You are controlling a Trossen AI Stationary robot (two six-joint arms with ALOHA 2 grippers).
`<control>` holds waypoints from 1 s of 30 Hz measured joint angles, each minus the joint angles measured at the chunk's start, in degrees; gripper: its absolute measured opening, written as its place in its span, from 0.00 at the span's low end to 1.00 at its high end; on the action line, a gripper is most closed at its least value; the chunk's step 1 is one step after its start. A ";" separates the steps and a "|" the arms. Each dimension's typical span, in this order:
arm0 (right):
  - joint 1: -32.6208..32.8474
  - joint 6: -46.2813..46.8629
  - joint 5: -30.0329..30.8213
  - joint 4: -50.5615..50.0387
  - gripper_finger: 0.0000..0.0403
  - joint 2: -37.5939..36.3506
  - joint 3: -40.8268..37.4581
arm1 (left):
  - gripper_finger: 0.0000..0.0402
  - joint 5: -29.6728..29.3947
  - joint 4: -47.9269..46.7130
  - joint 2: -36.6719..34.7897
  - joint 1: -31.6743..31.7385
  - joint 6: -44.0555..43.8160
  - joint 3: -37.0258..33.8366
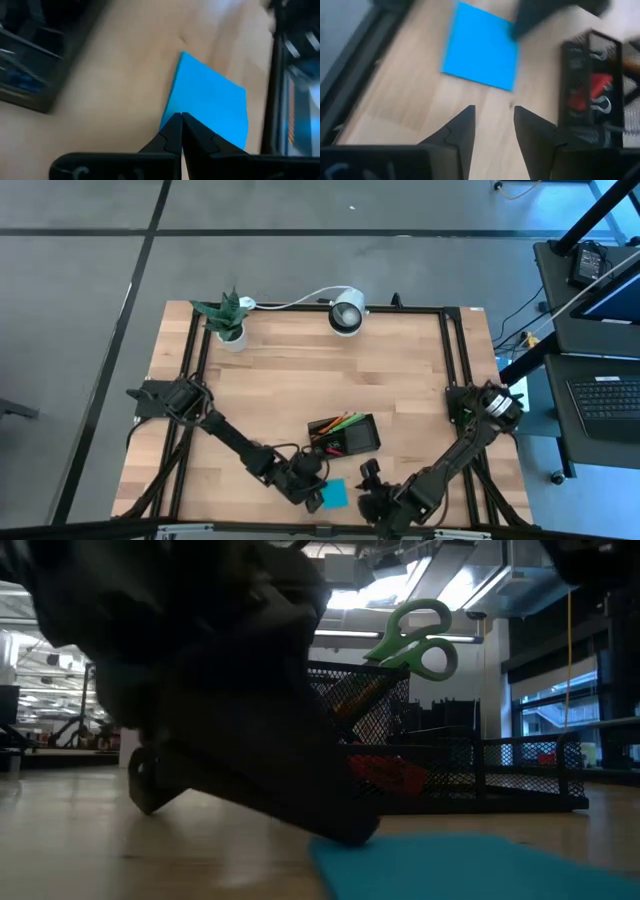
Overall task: Pick and place office supplies into organizer
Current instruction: Put the sticky notes into the desk organizer
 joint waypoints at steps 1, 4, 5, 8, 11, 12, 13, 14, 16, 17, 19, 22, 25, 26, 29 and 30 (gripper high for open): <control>0.33 -1.73 -0.03 0.48 0.34 0.22 0.00 | 0.01 -1.23 -0.39 0.00 0.12 -1.09 0.01; 0.88 -4.78 -0.19 0.99 0.34 0.80 0.00 | 0.00 -3.13 -2.08 -0.03 0.50 -4.01 0.09; 1.00 -5.03 -0.05 1.22 0.34 1.00 0.00 | 0.00 -3.71 -2.43 -0.03 0.50 -4.83 0.11; 0.91 -4.96 1.45 2.10 0.34 1.53 0.00 | 0.01 -5.82 -2.40 -0.01 0.46 -5.84 0.11; 0.33 -4.68 1.96 4.42 0.34 2.94 0.00 | 0.01 -6.20 -2.32 -0.01 0.61 -6.55 0.11; 0.16 -4.17 1.97 5.63 0.34 3.60 0.00 | 0.00 -6.26 -2.32 -0.03 0.65 -6.89 0.11; 0.00 -3.33 1.98 6.82 0.34 4.28 0.00 | 0.00 -6.33 -2.30 -0.03 0.69 -7.09 0.11; -0.19 -3.03 1.98 7.76 0.34 4.95 0.00 | 0.00 -6.41 -2.30 -0.03 0.70 -7.28 0.11; -0.47 -1.88 1.96 8.87 0.34 6.27 0.00 | 0.01 -6.49 -2.29 -0.05 0.72 -7.50 0.11; -0.59 -1.53 1.97 9.23 0.34 6.80 0.01 | 0.01 -6.55 -2.28 -0.05 0.72 -7.52 0.11; -0.73 -1.27 2.02 9.21 0.34 7.95 0.54 | 0.01 -6.65 -2.26 -0.05 0.72 -7.84 0.11; -0.73 -1.27 2.36 9.32 0.34 9.39 2.19 | 0.00 -6.87 -2.27 -0.05 0.76 -8.38 0.11; -0.83 -1.17 3.38 9.24 0.34 10.51 3.44 | 0.01 -6.87 -2.24 -0.05 0.76 -8.40 0.11; -0.87 -1.14 3.79 9.28 0.34 10.69 3.62 | 0.01 -6.87 -2.22 -0.05 0.76 -8.43 0.11; -0.89 -1.16 5.69 9.42 0.34 11.00 3.67 | 0.00 -6.86 -2.19 -0.05 0.76 -8.45 0.11; -0.95 -1.20 6.08 9.41 0.34 11.02 3.67 | 0.01 -6.86 -2.19 -0.05 0.74 -8.45 0.11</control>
